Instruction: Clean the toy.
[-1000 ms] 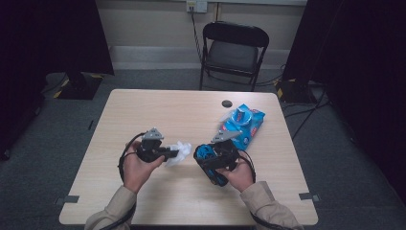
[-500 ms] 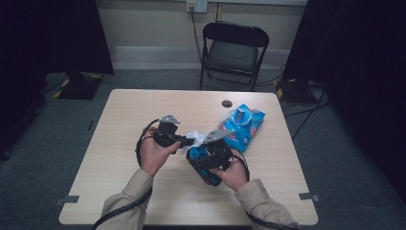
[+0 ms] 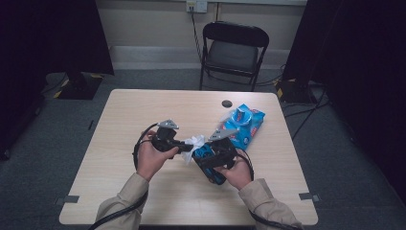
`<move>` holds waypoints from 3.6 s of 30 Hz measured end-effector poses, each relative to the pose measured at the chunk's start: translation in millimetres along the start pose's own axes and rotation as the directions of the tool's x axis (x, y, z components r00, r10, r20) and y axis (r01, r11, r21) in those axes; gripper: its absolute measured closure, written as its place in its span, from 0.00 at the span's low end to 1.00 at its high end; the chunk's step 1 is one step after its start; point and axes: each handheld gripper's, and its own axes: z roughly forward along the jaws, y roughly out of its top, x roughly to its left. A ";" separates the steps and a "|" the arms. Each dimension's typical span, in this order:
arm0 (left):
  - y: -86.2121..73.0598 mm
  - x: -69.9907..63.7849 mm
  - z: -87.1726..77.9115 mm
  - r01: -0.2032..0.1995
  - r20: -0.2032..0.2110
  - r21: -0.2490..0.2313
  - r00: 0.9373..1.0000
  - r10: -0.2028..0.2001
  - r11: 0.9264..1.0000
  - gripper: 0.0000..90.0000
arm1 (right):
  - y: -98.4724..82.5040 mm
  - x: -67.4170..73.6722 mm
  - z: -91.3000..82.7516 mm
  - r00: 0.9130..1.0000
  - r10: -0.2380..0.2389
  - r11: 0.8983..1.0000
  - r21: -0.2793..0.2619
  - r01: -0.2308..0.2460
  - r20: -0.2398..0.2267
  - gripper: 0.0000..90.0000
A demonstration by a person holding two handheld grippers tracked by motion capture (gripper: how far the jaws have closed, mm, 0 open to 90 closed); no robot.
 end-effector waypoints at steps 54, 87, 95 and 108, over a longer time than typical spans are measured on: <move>18.0 -1.2 -4.1 -0.010 0.027 -0.021 1.000 0.010 1.000 0.92 | 3.7 2.3 2.8 1.000 -0.004 1.000 0.007 0.005 -0.017 0.29; -11.0 -4.0 -2.3 -0.060 0.026 0.098 0.998 0.057 0.993 0.92 | 5.8 -10.3 -5.5 0.999 0.021 1.000 -0.008 -0.020 0.025 0.29; -13.2 3.6 -3.7 -0.004 0.036 0.043 0.999 0.002 0.999 0.92 | 8.7 -10.5 -12.4 0.999 0.021 0.999 -0.025 -0.021 0.025 0.29; 19.8 12.1 -33.3 0.015 0.020 -0.083 1.000 -0.014 0.996 0.92 | 3.1 -6.8 -9.7 1.000 0.012 1.000 -0.013 -0.012 0.010 0.29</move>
